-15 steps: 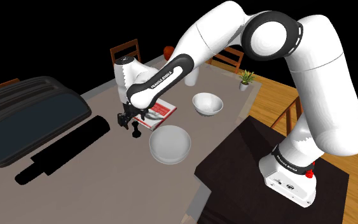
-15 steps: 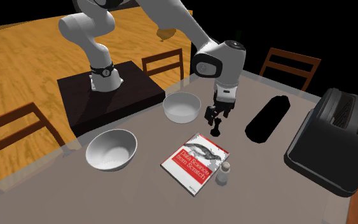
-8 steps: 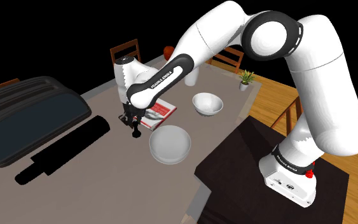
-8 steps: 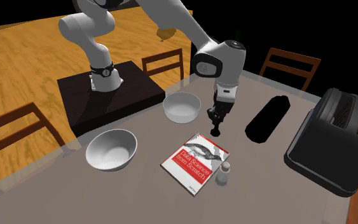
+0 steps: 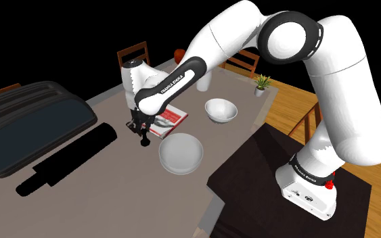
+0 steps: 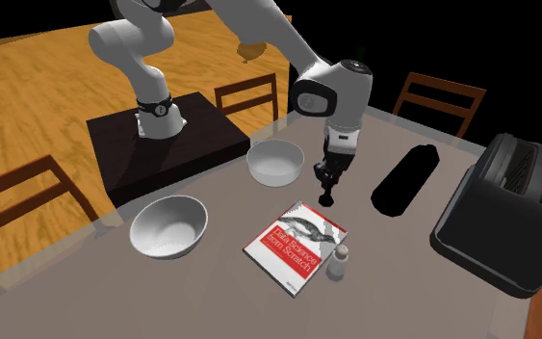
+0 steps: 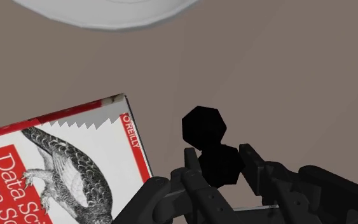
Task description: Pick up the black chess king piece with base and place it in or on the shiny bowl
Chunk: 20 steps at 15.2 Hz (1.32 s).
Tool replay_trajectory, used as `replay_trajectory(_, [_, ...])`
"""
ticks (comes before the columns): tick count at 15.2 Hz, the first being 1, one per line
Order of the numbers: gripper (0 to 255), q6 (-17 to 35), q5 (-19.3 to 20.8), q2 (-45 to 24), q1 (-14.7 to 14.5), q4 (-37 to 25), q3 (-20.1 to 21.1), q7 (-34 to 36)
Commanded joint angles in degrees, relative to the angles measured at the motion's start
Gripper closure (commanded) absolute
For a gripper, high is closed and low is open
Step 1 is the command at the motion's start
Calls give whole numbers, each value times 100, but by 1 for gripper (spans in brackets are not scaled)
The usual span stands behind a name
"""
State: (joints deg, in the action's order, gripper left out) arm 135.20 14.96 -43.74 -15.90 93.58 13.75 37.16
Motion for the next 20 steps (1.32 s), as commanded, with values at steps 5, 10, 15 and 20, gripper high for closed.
replay_trajectory(5, [255, -255, -77, 301, 51, 51, 69, -49])
replay_trajectory(10, [255, -498, -148, 555, 91, 59, 128, -94])
replay_trajectory(15, [255, -756, -221, 790, 126, 33, 182, -140])
replay_trajectory(20, [255, -1027, -293, 1007, 156, -27, 231, -186])
